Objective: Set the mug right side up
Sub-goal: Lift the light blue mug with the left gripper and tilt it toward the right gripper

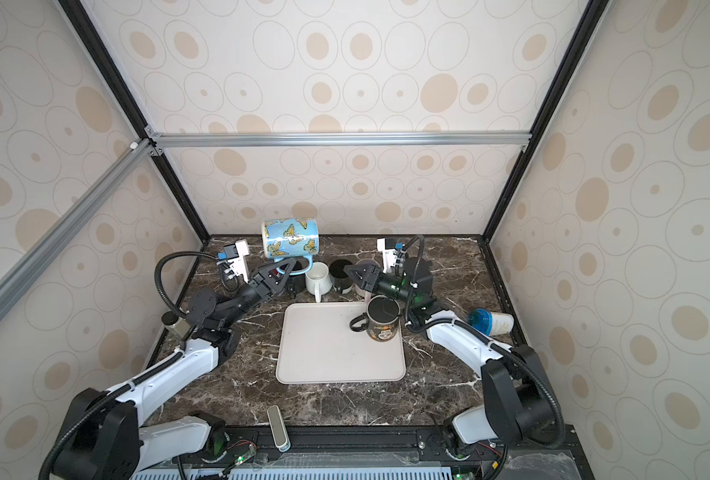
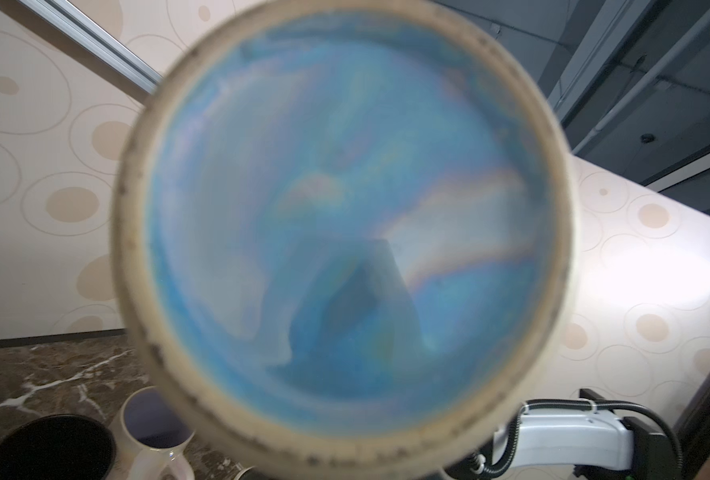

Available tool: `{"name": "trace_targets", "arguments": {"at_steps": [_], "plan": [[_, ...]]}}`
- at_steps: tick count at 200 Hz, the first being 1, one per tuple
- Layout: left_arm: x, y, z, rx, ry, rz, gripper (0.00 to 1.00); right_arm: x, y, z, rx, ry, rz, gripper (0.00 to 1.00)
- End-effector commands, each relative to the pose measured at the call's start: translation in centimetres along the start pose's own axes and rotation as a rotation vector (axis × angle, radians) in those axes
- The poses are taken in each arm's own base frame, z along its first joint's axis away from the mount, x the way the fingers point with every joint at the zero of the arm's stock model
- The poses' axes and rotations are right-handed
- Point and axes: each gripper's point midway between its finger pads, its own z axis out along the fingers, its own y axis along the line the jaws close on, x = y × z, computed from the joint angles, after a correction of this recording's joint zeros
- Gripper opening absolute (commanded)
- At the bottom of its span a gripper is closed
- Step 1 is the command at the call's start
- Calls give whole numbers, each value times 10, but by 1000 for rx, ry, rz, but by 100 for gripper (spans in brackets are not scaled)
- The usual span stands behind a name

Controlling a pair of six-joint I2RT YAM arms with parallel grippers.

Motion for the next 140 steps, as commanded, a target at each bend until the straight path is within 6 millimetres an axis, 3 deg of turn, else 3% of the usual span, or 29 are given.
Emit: {"name": "trace_targets", "arguments": {"at_steps": [1,72,140], "plan": [[-32,-69,-8,277,-99,46,0,-5,59,-1,-233,3,-55,50],[-29,-62,-6,261,-92,31,0,6,105,10,-354,36,-148,54],[-25,-55,-6,268,-88,-2,0,10,127,17,-422,47,-180,51]]}}
